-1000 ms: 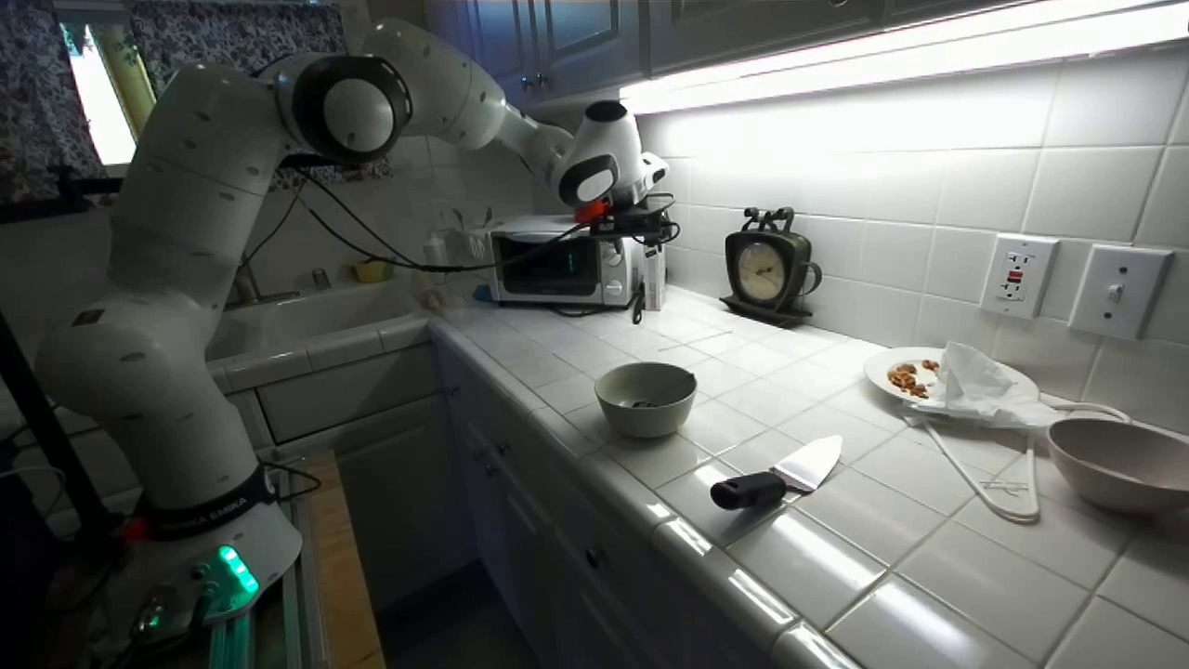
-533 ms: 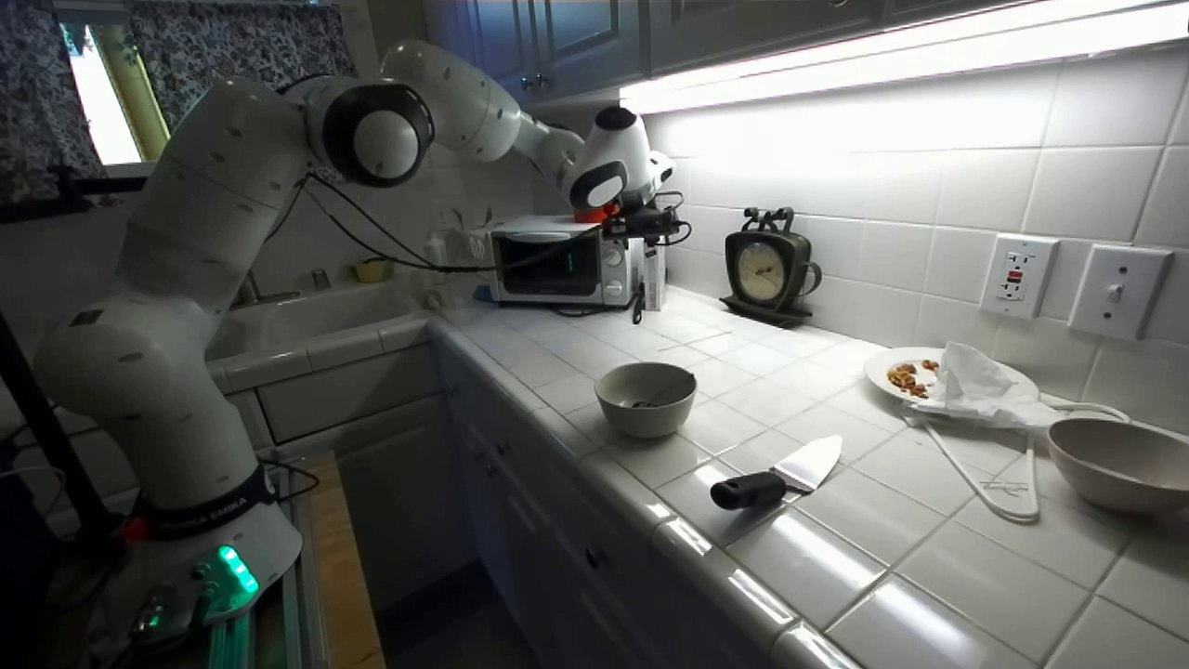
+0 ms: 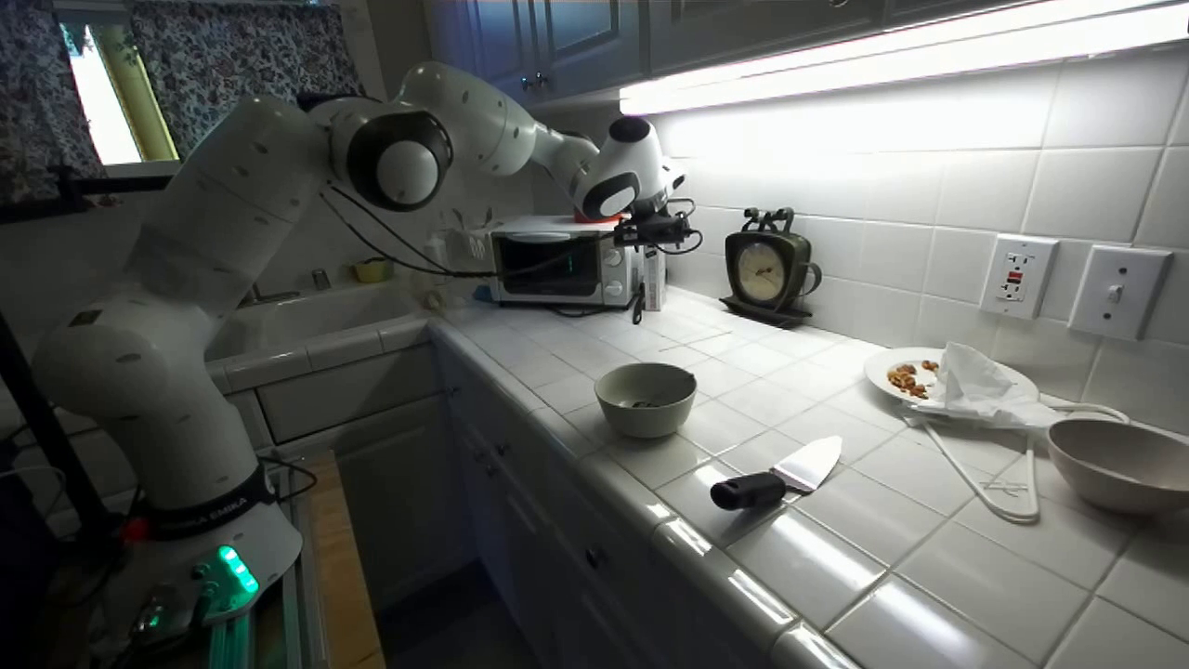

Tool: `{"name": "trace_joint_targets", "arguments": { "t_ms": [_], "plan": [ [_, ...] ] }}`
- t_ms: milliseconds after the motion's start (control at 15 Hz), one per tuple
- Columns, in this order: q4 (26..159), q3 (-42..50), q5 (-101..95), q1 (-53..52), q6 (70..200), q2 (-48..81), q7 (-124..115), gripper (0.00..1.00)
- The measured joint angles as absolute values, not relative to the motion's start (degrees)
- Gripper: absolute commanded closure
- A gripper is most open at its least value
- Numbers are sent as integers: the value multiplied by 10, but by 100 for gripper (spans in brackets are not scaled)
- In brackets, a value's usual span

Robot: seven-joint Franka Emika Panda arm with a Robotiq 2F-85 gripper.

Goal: Move the white box forward

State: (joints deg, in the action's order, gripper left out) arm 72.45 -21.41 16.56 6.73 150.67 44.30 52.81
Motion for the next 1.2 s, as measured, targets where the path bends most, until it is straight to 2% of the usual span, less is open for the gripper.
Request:
{"name": "trace_joint_targets", "arguments": {
  "t_ms": [267, 333, 400, 467, 933, 1200],
  "plan": [
    [711, -224, 166, 66, 1507, 465, 528, 0],
    [709, -225, 166, 66, 1508, 468, 528, 8],
    [706, -226, 166, 66, 1508, 471, 528, 25],
    [702, -226, 166, 66, 1508, 474, 528, 34],
    [686, -238, 166, 66, 1518, 495, 521, 84],
    [678, -243, 166, 66, 1522, 503, 518, 94]
  ]
}}
